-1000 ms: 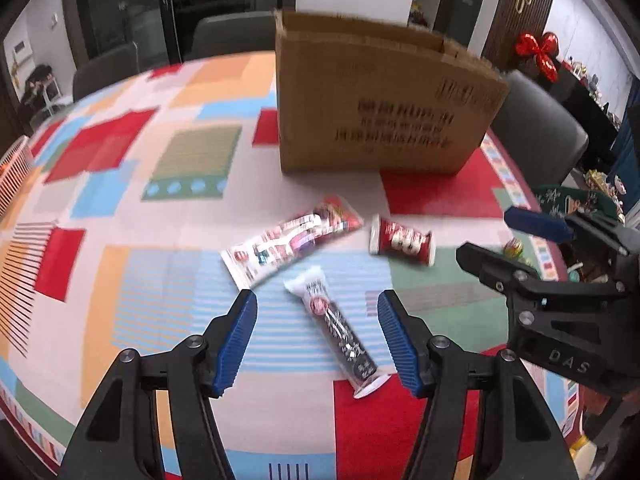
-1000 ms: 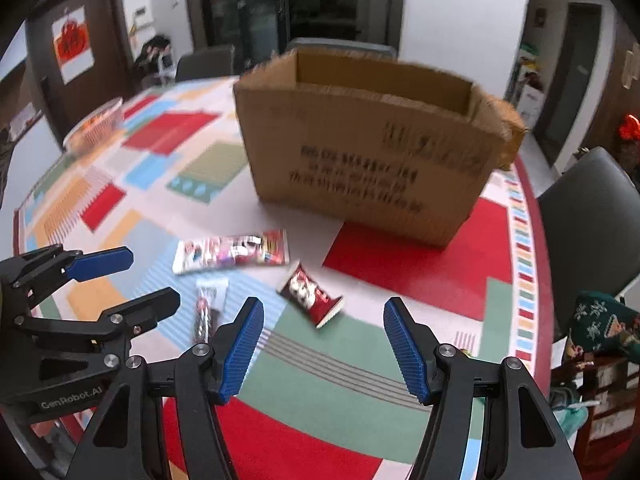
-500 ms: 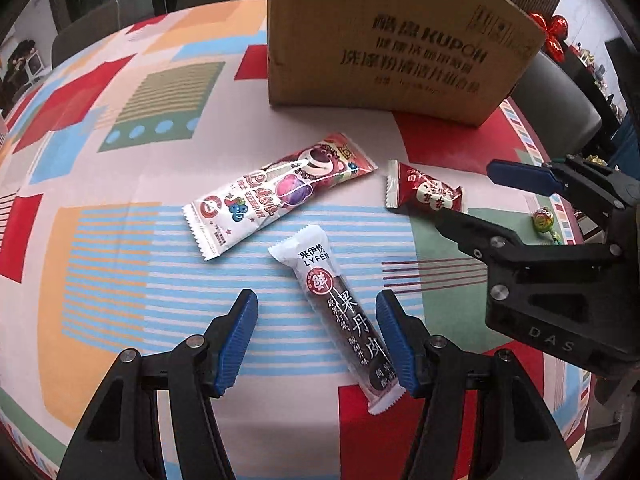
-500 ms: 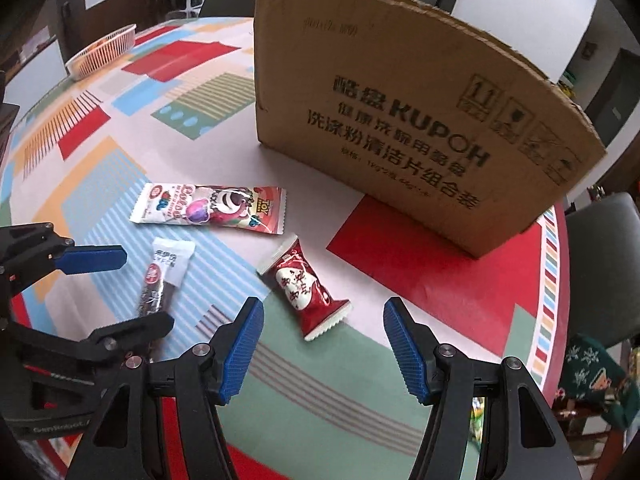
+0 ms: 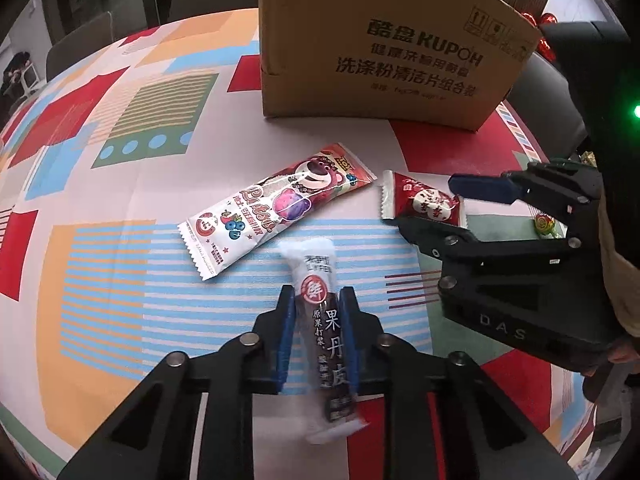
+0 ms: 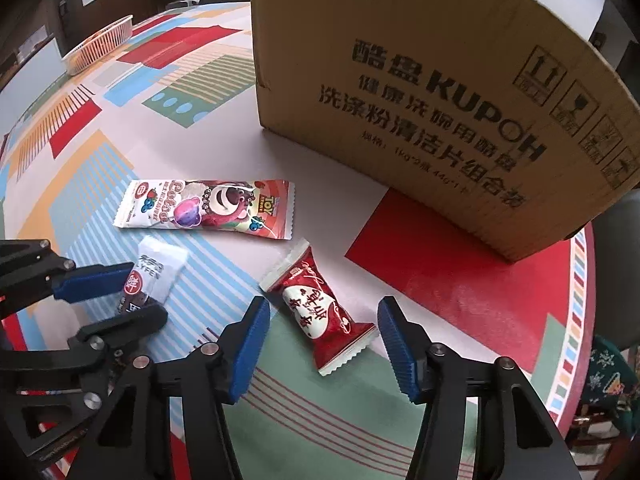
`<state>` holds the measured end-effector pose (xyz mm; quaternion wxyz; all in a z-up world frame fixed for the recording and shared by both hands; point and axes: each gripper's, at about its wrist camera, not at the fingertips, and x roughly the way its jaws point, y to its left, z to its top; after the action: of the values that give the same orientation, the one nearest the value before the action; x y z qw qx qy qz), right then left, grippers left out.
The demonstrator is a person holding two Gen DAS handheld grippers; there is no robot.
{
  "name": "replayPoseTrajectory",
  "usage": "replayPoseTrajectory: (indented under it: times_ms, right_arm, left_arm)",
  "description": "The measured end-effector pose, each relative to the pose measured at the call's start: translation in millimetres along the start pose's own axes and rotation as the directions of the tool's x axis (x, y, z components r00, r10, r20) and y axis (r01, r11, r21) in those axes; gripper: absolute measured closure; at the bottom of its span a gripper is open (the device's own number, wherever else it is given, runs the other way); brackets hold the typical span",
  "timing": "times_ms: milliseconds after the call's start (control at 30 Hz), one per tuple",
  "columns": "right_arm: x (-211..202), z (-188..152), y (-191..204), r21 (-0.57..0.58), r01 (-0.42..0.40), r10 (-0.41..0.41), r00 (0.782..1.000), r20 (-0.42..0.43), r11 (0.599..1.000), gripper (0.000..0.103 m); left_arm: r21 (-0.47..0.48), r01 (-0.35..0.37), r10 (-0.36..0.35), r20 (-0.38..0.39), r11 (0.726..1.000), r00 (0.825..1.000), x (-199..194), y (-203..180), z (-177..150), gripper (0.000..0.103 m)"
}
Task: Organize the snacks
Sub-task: 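Grasp the white LYFEN packet with the left tool while the right tool grasps the red candy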
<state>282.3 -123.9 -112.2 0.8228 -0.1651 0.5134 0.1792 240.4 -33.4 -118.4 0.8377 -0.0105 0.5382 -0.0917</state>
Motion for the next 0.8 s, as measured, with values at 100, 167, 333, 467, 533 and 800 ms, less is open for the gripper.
replayPoseTrajectory:
  times_ms: [100, 167, 333, 467, 533, 800]
  right_arm:
    - [0.3, -0.3, 0.2, 0.03, -0.029, 0.029, 1.0, 0.002, 0.999, 0.064]
    - [-0.6, -1.9, 1.6, 0.043, -0.047, 0.047, 0.999, -0.001, 0.998, 0.068]
    - [-8.7, -10.0, 7.3, 0.064, -0.046, 0.046, 0.999, 0.01, 0.997, 0.068]
    - [-22.2, -17.6, 5.5, 0.117, -0.054, 0.049, 0.998, 0.046, 0.992, 0.068]
    - [-28.2, -20.4, 5.2, 0.136, -0.054, 0.046, 0.997, 0.063, 0.989, 0.069]
    - [-38.3, -30.0, 5.4, 0.169, -0.052, 0.042, 0.997, 0.063, 0.984, 0.069]
  left_arm:
    - [-0.005, 0.018, -0.018, 0.001, 1.0, 1.0, -0.2, 2.5, 0.2, 0.083]
    - [-0.004, 0.026, -0.026, 0.003, 1.0, 1.0, -0.8, 3.7, -0.7, 0.084]
    - [-0.019, 0.04, -0.04, 0.007, 0.999, 0.999, -4.1, 6.5, -2.7, 0.085]
    - [-0.016, 0.043, -0.043, 0.025, 0.999, 0.999, -11.6, 5.5, -3.9, 0.085]
    - [-0.013, 0.047, -0.046, 0.034, 0.999, 0.998, -15.8, 4.7, -4.2, 0.085]
    - [-0.006, 0.047, -0.047, 0.05, 0.999, 0.998, -25.5, 2.9, -9.2, 0.085]
